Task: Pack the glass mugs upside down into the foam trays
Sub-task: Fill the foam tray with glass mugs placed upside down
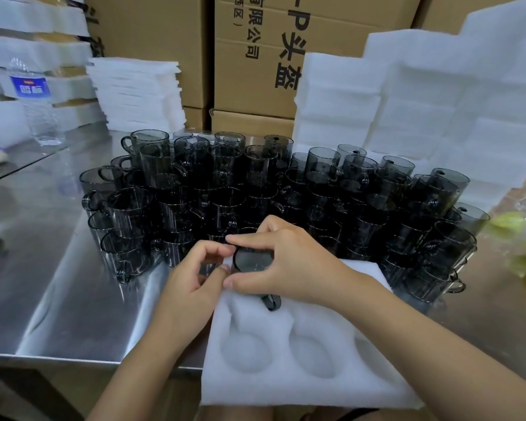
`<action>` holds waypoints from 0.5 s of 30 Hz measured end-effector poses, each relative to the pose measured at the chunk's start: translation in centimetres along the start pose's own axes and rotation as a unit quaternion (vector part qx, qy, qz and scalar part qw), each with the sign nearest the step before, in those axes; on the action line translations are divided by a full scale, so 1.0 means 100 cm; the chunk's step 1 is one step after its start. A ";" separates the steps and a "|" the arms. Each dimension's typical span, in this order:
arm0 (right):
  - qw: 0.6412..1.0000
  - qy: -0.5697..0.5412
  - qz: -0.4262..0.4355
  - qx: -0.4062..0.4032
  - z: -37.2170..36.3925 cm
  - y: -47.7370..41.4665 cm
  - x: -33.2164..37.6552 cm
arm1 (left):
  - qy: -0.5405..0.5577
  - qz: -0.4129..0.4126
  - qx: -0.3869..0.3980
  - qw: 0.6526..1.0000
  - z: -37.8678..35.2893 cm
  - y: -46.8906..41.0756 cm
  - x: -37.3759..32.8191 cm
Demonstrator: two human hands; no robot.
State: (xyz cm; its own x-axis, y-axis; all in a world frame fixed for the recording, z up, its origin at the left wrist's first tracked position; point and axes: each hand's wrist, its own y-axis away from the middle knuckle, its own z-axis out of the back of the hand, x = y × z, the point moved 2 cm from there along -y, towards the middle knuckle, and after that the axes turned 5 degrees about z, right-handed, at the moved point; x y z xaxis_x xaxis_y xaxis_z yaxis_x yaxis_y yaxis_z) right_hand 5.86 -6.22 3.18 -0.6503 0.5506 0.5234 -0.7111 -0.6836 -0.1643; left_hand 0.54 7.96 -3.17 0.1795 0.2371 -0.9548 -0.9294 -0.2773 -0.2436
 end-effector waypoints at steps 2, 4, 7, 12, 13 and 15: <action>1.000 0.018 0.018 0.007 -0.003 0.000 -0.001 | 0.000 0.004 0.001 1.000 0.000 0.000 0.000; 1.000 0.019 0.025 0.002 -0.005 0.000 -0.001 | 0.004 0.007 0.003 1.000 0.000 0.000 0.000; 0.999 0.026 0.029 -0.009 -0.007 0.002 -0.002 | -0.003 0.005 0.005 1.000 0.000 0.000 0.000; 0.993 0.108 0.041 -0.010 -0.011 0.006 -0.001 | -0.016 -0.010 0.003 1.000 0.000 0.001 -0.002; 0.992 0.119 0.042 -0.010 -0.011 0.006 -0.001 | -0.015 -0.013 0.003 1.000 0.000 0.001 -0.002; 0.990 0.131 0.042 -0.008 -0.012 0.007 -0.001 | -0.013 -0.012 0.004 1.000 0.001 0.002 -0.002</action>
State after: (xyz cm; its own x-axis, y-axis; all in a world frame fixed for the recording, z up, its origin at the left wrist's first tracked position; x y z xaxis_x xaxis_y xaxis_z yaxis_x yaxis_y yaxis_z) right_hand 5.12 -6.16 1.98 -0.7525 0.5992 0.2732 -0.6547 -0.7257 -0.2115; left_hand 0.31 7.93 -3.03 0.1940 0.2685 -0.9435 -0.9271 -0.2643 -0.2659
